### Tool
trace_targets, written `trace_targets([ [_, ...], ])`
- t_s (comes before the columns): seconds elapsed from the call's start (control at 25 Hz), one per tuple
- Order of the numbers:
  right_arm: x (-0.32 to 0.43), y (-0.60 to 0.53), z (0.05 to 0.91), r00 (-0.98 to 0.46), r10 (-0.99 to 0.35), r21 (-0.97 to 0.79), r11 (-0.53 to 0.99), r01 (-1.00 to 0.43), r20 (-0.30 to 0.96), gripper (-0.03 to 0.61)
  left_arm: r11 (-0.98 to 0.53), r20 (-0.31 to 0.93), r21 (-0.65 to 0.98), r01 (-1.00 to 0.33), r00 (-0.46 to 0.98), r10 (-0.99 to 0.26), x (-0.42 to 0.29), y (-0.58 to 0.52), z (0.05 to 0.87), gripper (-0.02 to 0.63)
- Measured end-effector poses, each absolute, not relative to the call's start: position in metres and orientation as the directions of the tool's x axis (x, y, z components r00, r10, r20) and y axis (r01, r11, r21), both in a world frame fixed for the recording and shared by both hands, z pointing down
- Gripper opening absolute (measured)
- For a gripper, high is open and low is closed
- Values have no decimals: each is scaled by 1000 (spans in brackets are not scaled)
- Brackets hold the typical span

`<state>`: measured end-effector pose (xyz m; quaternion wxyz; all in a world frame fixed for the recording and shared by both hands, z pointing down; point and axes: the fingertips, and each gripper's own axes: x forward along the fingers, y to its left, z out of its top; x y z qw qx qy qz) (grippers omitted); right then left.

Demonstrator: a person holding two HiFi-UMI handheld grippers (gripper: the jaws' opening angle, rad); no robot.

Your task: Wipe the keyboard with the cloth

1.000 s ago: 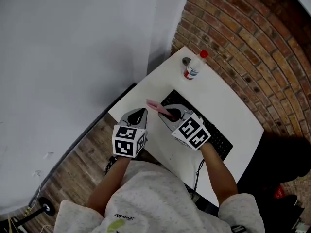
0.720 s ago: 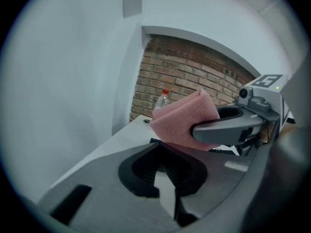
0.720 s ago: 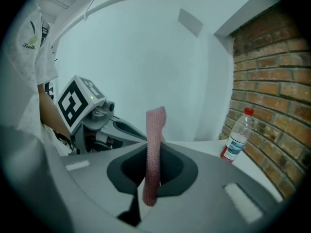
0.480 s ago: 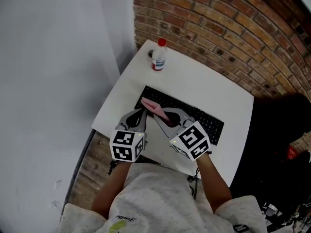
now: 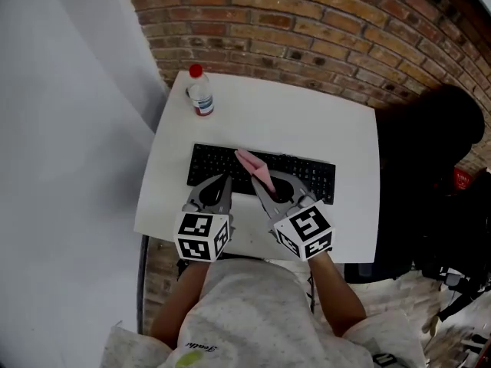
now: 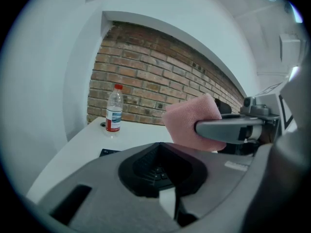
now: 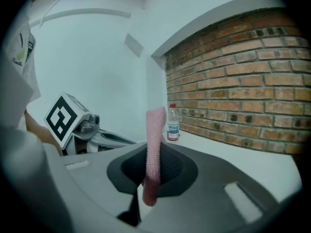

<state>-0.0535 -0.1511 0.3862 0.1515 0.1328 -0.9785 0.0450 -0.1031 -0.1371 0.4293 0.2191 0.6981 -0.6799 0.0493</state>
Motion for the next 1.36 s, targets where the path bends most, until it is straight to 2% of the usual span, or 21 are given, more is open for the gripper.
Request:
trace_targets([
  [0.24, -22, -168, 387, -884, -386, -107, 899, -424, 263, 23, -65, 362, 230, -971, 147, -920, -83, -151, 427, -3],
  [0.44, -5, -172, 388, -861, -444, -124, 867, -482, 247, 21, -115, 365, 226, -967, 193, -911, -71, -159, 428, -3],
  [1.36, 6, -173, 395, -853, -447, -129, 861, -491, 268, 21, -123, 376, 230, -966, 204, -904, -60, -158, 431, -3],
])
